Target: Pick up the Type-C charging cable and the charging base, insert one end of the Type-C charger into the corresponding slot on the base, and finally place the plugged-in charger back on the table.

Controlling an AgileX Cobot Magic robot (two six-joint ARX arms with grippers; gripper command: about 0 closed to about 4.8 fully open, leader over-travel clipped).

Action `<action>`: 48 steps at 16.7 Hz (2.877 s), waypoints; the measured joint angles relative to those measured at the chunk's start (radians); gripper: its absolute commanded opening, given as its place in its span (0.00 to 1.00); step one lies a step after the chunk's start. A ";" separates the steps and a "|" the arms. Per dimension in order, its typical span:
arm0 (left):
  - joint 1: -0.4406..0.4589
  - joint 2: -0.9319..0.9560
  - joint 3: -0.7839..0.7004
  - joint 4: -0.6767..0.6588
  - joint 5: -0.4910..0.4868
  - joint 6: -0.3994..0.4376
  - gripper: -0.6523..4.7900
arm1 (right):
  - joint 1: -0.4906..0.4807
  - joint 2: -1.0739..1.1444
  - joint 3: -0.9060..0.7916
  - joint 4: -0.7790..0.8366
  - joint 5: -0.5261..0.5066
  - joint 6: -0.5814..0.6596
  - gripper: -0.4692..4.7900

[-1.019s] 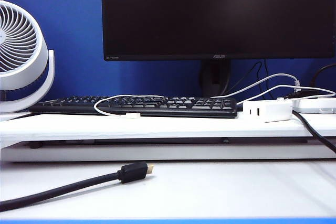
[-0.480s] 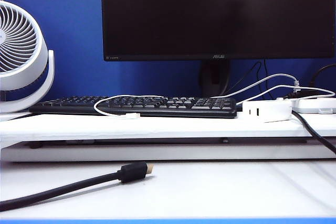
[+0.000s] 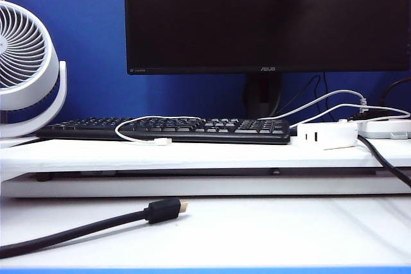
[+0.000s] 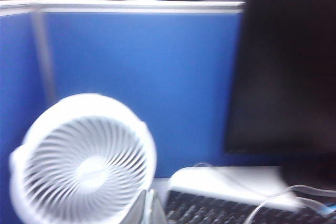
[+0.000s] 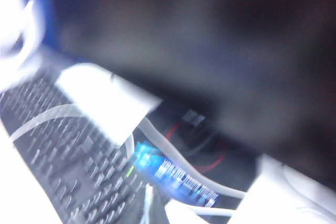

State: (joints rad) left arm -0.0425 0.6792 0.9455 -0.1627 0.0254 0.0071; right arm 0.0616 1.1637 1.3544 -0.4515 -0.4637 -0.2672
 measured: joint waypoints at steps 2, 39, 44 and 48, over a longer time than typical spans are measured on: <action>0.000 0.043 0.066 -0.022 0.043 -0.055 0.11 | 0.000 0.075 0.051 -0.075 -0.006 -0.115 0.08; 0.000 0.114 0.082 -0.036 0.066 -0.117 0.11 | 0.218 0.582 0.000 -0.420 0.228 -0.983 0.73; 0.000 0.113 0.082 -0.058 0.066 -0.117 0.11 | 0.218 0.597 0.010 -0.430 0.266 -0.961 0.67; 0.000 0.114 0.082 -0.063 0.066 -0.117 0.11 | 0.222 0.596 0.010 -0.430 0.281 -0.960 0.67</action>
State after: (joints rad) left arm -0.0425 0.7929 1.0279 -0.2253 0.0910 -0.1097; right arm 0.2836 1.7596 1.3647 -0.8818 -0.1825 -1.2274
